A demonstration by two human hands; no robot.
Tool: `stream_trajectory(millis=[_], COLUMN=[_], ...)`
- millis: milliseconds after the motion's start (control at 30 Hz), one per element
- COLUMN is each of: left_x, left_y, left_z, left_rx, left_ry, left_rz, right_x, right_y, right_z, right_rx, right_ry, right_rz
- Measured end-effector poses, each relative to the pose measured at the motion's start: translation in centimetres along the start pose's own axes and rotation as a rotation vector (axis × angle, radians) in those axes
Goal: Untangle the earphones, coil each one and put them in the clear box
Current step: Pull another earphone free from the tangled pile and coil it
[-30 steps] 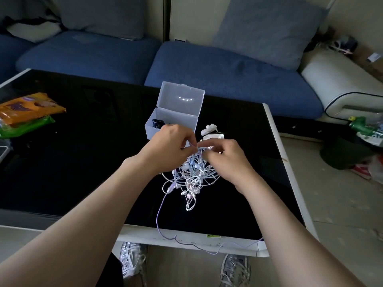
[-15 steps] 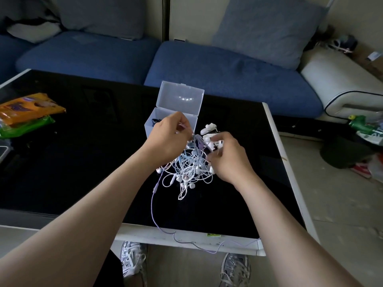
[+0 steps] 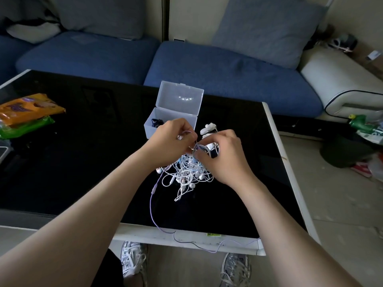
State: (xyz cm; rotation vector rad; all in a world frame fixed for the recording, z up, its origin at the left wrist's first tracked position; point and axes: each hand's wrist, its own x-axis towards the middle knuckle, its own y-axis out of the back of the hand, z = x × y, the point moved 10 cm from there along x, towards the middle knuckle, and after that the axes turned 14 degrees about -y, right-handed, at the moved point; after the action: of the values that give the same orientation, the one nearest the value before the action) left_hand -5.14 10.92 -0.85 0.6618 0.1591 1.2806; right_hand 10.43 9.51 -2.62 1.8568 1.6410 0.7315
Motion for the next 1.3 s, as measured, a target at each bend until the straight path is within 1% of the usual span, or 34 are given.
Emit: stream_trajectory(millis=[67,133,233,400,567,700,833,933,1000,1100,1167,1233,1300], left_x=[0.0,-0.2,-0.2,-0.2,-0.3,-0.6,-0.7,-0.7,-0.8,-0.7,-0.4,-0.2,0.0], left_y=[-0.1,-0.3,0.0,0.6,0.4,0.7,1.0,1.9,2.3,1.9,1.3,0.8,0.6], left_z=[0.0,0.1,-0.2,-0.7,-0.5,-1.0,-1.8,-2.4,-2.6,-1.9,-1.3,-0.9,-0.7], left_rx=[-0.031,-0.085,-0.105,-0.051,-0.088,-0.090,-0.092,-0.111,-0.122,-0.137,-0.152,-0.144,-0.137], left_ry=[0.018,0.045,0.069,0.089,0.123,0.195,0.259,0.268,0.260,0.214,0.168,0.140,0.128], left_rz=[-0.002,-0.002,0.037,0.083,0.088,0.137,0.172,0.243,0.285,0.259,0.214,0.173,0.162], right_x=[-0.3,-0.6,-0.9,-0.9,-1.5,-1.8,-1.7,-1.6,-1.5,-1.4,-1.4,-1.3,-1.3], right_y=[0.2,0.3,0.4,0.6,0.7,1.0,0.2,-0.5,-0.3,0.0,0.3,1.4,2.0], right_z=[-0.8,-1.3,-1.6,-1.6,-2.8,-3.2,-3.3,-2.8,-1.9,-1.3,-1.4,-1.7,-2.0], right_rx=[-0.050,-0.055,-0.038,0.071,0.055,0.089,0.033,-0.067,-0.094,-0.110,-0.110,-0.065,0.013], right_ry=[0.072,0.106,0.097,0.072,0.190,0.211,0.224,0.258,0.252,0.239,0.211,0.176,0.168], right_rz=[0.037,0.031,0.009,-0.025,-0.019,-0.034,-0.066,-0.105,-0.104,-0.054,0.016,0.123,0.146])
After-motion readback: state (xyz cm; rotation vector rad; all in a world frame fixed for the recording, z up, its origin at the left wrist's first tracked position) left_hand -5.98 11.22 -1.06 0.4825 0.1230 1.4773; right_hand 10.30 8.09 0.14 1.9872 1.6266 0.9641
